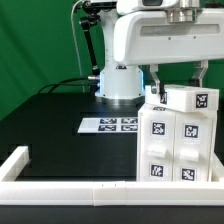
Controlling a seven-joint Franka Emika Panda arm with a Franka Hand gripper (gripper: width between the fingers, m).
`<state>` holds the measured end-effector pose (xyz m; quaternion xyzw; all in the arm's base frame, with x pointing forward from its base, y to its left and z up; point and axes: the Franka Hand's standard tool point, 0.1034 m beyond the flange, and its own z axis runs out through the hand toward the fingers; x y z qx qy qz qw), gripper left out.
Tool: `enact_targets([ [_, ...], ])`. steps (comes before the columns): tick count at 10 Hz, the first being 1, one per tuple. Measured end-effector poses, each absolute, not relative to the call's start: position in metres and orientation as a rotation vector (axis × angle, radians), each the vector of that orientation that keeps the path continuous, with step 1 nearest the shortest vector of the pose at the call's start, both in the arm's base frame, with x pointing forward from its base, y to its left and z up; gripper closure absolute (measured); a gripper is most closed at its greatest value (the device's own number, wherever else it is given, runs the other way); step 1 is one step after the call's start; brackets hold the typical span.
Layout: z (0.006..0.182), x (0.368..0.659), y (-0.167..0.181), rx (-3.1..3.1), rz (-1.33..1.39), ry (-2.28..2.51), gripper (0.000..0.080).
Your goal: Assemble cabinet
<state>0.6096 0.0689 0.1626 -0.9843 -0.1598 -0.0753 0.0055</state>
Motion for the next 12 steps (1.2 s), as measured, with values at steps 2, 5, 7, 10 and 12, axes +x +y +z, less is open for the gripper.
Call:
enact_targets([
  [2,0.162,0.61,0.069,-3.095,-0.233,-0.337,0.0239],
  [5,0.162,0.606,0.068,-3.024,-0.269,0.261,0.0239],
  [7,0.162,0.599,0.068,-2.937,-0.275,0.584,0.0239],
  [10,0.161,0.598,0.07,-2.782,-0.228,0.965,0.0239],
  [12,0.161,0.597,0.073,-2.656,-0.193,1.236,0.0239],
])
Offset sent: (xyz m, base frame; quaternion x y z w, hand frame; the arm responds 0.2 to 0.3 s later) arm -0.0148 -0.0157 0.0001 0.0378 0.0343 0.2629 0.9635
